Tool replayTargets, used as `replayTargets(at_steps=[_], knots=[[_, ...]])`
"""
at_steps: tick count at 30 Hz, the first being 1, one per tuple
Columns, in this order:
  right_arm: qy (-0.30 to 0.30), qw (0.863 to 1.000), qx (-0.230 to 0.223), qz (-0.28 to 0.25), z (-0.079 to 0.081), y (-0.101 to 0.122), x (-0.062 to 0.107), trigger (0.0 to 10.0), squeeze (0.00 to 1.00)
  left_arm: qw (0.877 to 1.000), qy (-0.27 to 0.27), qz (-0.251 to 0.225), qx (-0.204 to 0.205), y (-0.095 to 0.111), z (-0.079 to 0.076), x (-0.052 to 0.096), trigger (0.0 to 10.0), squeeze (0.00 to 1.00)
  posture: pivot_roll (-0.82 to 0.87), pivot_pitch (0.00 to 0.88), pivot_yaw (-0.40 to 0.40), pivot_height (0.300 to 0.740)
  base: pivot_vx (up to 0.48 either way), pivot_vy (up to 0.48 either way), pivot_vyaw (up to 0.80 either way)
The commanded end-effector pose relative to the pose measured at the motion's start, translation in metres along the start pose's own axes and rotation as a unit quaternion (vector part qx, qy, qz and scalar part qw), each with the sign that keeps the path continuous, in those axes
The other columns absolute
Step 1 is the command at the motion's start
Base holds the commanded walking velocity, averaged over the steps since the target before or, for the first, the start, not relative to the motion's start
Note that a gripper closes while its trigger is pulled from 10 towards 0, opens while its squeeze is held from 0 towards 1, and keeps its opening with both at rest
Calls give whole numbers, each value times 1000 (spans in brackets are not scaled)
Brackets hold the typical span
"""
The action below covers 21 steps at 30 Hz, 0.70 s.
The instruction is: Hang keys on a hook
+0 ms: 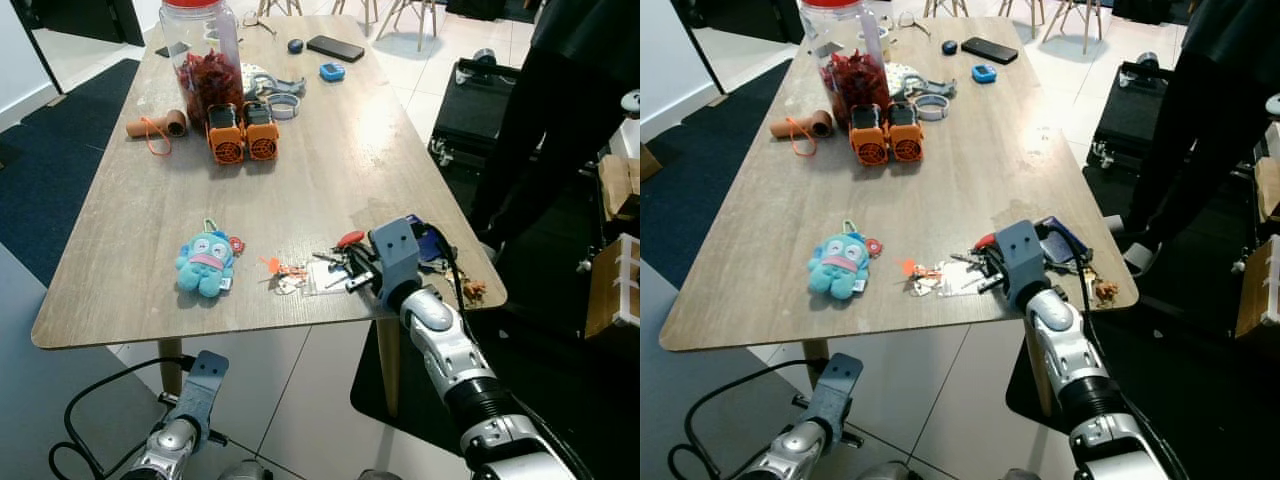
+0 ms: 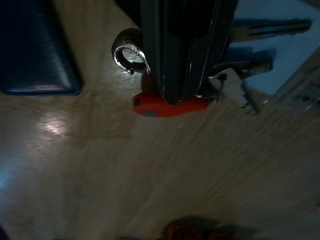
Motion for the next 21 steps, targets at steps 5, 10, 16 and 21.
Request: replayTargets(at_steps=[5,10,16,21], knots=[[-67,995,-21,-75,-24,27,-2,0,0,1000,9,11,3,-5,4,1,10000,0,74,92,8,740,0,0,0],[-102,987,-33,-115,-41,44,-2,0,0,1000,9,12,3,-5,4,1,10000,0,73,92,10,740,0,0,0],[-97,989,-29,-107,-41,41,-2,0,0,1000,9,13,3,-6,3,1,10000,0,72,95,8,740,0,0,0],[-96,989,-35,-104,-37,38,0,0,0,1000,11,14,4,-7,4,2,10000,0,74,96,7,740,0,0,0]])
Point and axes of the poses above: a point about 5 cm out from each wrist's last joint towards the gripper, its own x axis pointing back from the gripper into the wrist, its own y axis along the axis of the wrist's last joint, z = x × y, the point moved 1 cm from there along -x, pointing out of the wrist towards the gripper, and after that the axes turned 14 degrees about x, right-handed, at the moved point
